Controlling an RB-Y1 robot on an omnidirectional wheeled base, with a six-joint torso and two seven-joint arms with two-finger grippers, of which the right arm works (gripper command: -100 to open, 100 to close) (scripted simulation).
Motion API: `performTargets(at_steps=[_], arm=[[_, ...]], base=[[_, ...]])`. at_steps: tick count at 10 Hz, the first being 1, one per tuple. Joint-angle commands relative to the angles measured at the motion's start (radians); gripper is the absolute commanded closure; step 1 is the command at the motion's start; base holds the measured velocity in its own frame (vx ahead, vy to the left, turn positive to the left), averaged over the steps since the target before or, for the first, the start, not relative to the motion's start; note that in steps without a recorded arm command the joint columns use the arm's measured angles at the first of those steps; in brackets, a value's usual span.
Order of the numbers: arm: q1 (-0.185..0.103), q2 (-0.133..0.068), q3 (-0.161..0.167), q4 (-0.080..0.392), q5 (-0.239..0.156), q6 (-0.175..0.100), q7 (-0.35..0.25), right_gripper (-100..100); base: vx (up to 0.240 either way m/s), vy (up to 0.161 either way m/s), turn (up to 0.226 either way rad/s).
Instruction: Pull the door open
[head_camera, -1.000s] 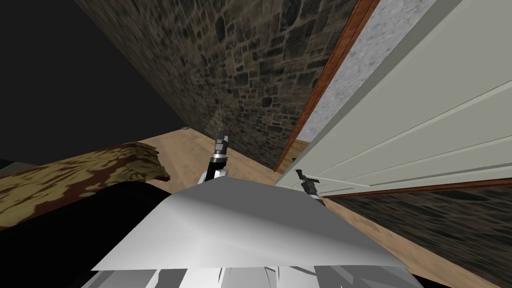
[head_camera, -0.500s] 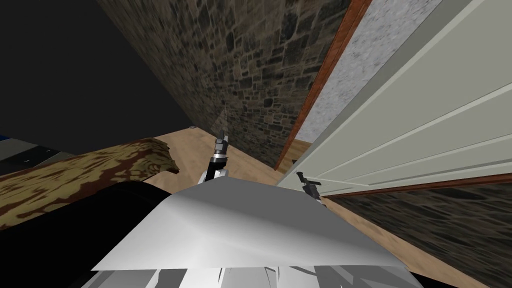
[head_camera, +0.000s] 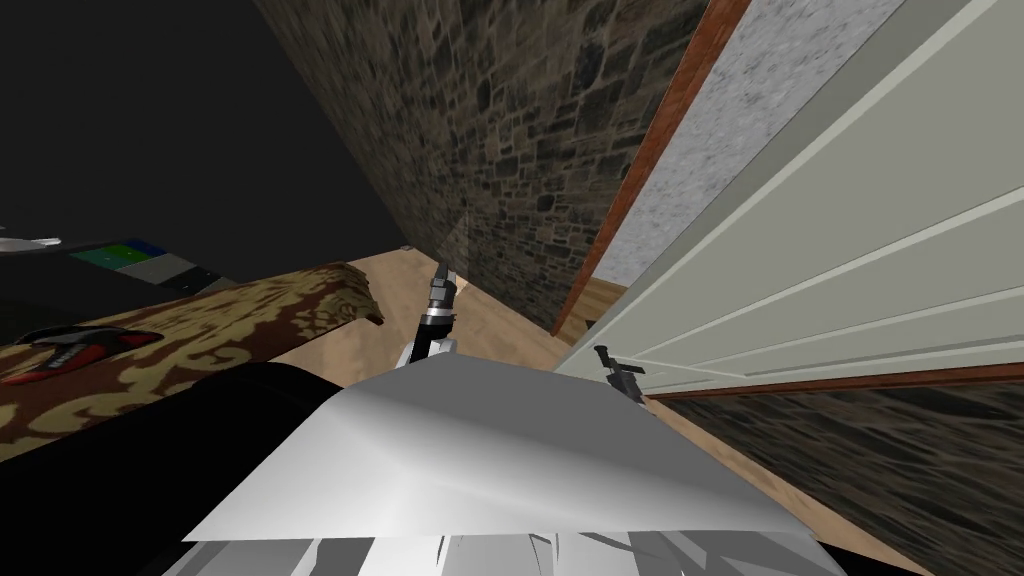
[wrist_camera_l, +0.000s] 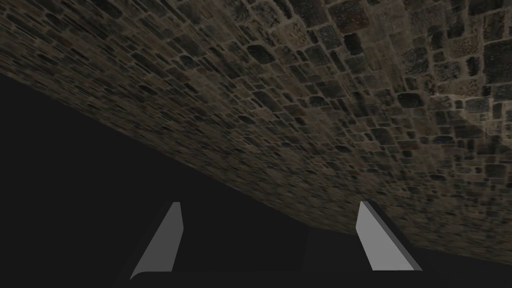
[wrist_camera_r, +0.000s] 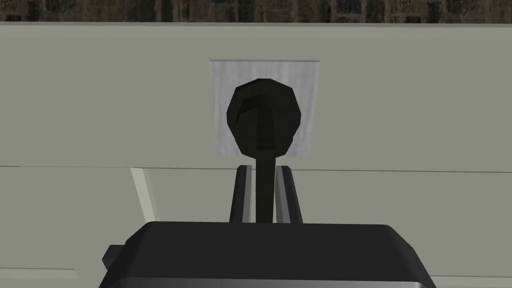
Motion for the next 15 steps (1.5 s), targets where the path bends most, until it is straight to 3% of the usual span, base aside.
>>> performTargets(at_steps=[1,5,6,7,11,13,15], arm=[[0.002,-0.005,-0.002,0.025,0.002,-0.025,-0.007,100],[0.015,-0.011,-0.005,0.038,0.007,-0.054,-0.017,100],[0.003,-0.006,-0.001,0.05,0.009,-0.055,-0.017,100],[-0.001,0.006,0.001,0.03,0.019,-0.03,-0.009,100],[-0.014,0.027,0.001,-0.02,0.037,0.028,0.01,100],[-0.014,0.027,0.001,-0.02,0.037,0.028,0.01,100],[-0.024,0.044,0.001,-0.061,0.051,0.075,0.025,100]], base=[[-0.222,-0.094,0.201],[-0.244,-0.068,0.188],[-0.1,-0.017,0.024],[-0.139,-0.021,0.027],[-0.205,-0.056,0.052],[-0.102,-0.02,-0.012],[-0.131,-0.034,0.056]])
